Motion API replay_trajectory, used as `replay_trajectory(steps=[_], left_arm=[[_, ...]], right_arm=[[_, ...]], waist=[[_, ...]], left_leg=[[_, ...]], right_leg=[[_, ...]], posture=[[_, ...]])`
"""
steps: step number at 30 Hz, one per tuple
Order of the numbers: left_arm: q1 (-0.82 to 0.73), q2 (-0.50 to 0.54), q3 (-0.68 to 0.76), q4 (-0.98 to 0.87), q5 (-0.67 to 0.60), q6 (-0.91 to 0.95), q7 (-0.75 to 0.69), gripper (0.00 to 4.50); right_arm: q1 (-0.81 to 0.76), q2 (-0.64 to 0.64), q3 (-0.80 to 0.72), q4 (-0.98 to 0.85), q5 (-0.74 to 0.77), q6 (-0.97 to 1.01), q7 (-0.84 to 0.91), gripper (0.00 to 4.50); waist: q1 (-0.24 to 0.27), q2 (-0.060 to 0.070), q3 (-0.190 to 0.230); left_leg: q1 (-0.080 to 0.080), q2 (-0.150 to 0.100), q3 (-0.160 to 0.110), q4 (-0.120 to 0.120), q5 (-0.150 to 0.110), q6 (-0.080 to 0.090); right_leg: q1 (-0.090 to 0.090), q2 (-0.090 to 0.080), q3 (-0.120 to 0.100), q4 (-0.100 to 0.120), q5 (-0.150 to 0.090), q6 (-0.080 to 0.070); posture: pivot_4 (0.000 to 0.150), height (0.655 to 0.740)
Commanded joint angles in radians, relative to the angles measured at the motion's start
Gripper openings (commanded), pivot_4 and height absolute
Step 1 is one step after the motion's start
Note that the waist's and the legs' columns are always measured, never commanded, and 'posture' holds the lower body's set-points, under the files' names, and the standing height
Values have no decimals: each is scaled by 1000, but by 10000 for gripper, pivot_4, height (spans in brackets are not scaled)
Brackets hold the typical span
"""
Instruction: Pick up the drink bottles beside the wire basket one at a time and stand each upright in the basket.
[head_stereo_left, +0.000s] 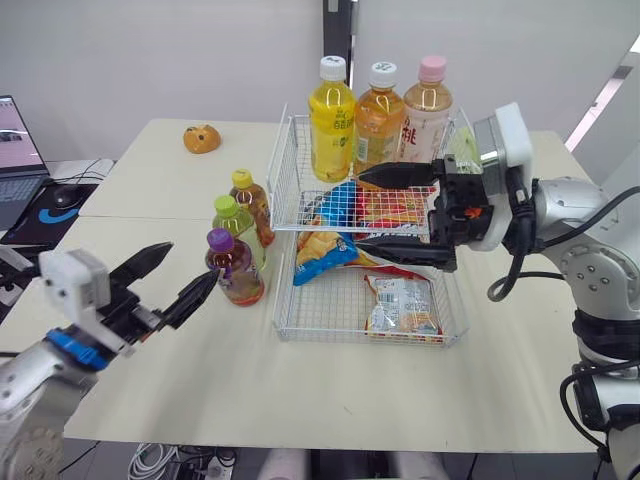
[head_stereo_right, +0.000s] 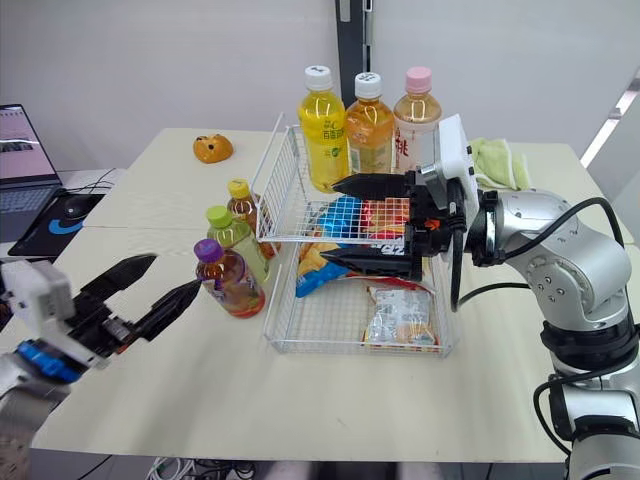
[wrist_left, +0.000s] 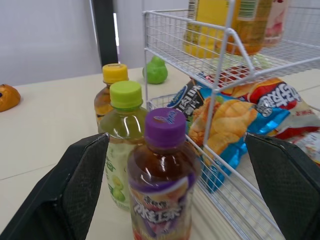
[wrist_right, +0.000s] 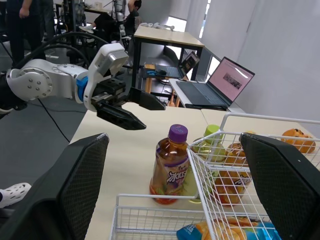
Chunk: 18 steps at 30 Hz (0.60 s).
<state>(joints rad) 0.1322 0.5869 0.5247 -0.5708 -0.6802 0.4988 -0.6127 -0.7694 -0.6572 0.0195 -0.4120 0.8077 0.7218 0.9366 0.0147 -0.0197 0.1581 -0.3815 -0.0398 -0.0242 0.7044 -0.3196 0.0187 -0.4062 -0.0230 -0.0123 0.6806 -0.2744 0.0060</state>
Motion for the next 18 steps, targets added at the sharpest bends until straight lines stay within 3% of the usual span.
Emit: replay_trajectory(steps=[1, 6, 18], left_arm=[[-51, 6, -75, 48, 88, -56, 24, 44886], [-143, 6, -113, 124, 97, -72, 22, 44886], [-207, -3, -207, 193, 128, -109, -8, 44886]], right_arm=[[-4, -17, -40, -34, 1, 2, -26, 45000], [-1, -24, -54, -55, 10, 18, -61, 45000], [19, -43, -81, -102, 27, 44, -115, 45000]], waist=[[0, 0, 0], [-1, 0, 0], [0, 0, 0]], left_leg=[[0, 0, 0, 0, 0, 0], [0, 0, 0, -2, 0, 0], [0, 0, 0, -4, 0, 0]], right_leg=[[0, 0, 0, 0, 0, 0], [-1, 0, 0, -1, 0, 0], [-1, 0, 0, -2, 0, 0]], posture=[[1500, 7400], [1500, 7400], [1500, 7400]])
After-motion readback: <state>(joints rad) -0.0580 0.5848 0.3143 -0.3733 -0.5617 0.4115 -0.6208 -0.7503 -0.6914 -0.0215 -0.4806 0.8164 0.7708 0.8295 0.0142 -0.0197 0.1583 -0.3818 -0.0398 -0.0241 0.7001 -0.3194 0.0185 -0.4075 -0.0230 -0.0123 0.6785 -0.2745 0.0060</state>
